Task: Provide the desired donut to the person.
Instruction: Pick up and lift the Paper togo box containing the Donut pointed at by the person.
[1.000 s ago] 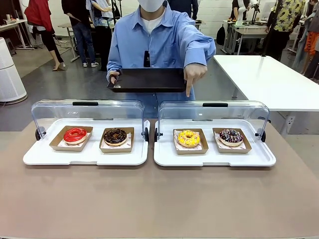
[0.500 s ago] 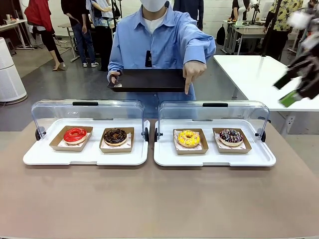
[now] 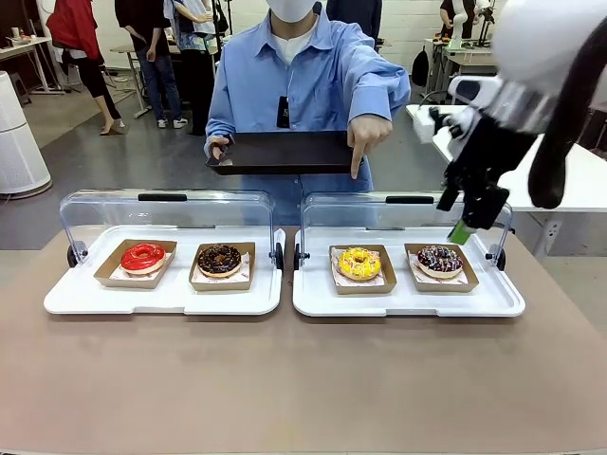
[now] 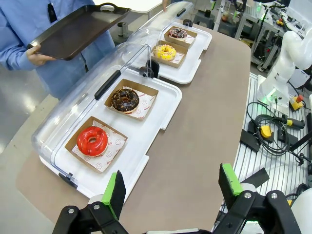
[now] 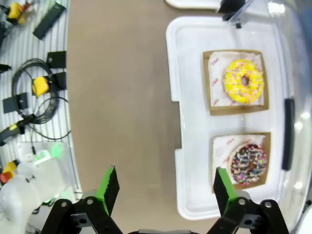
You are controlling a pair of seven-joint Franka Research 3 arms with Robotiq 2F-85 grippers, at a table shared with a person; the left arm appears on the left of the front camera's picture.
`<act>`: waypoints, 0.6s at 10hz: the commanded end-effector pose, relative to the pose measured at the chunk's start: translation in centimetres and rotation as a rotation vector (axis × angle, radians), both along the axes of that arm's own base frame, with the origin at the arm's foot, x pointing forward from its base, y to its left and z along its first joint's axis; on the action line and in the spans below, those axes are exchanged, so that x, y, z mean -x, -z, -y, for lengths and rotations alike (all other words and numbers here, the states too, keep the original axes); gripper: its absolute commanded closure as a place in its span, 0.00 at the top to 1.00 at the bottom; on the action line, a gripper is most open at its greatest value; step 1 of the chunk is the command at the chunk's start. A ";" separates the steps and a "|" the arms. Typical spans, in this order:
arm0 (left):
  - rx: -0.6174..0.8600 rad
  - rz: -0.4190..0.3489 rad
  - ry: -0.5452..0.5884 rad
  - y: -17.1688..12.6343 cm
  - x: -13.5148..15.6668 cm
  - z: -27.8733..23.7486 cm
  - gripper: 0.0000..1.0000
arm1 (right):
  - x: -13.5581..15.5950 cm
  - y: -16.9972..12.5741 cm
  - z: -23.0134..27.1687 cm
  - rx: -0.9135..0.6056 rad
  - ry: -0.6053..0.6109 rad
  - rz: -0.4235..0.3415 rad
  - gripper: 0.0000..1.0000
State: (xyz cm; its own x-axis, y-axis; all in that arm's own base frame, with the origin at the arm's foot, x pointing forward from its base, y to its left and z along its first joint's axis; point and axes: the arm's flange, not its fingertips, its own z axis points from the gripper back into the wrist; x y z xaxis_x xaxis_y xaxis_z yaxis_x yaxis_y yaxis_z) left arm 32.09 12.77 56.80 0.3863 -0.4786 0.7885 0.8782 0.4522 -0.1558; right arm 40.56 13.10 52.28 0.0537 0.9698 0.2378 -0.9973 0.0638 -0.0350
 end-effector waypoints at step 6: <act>-0.001 0.000 0.001 0.0 0.0 0.0 1.00 | -0.8 1.2 -0.7 0.004 -0.008 -0.001 1.00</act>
State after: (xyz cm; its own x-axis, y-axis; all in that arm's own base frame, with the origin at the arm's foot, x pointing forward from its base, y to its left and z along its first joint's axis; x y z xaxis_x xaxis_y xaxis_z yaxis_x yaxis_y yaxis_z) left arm 32.09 12.77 56.79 0.3864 -0.4786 0.7885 0.8782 0.4522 -0.1559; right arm 41.48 13.77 50.85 0.0357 0.9710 0.2363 -0.9979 0.0474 -0.0442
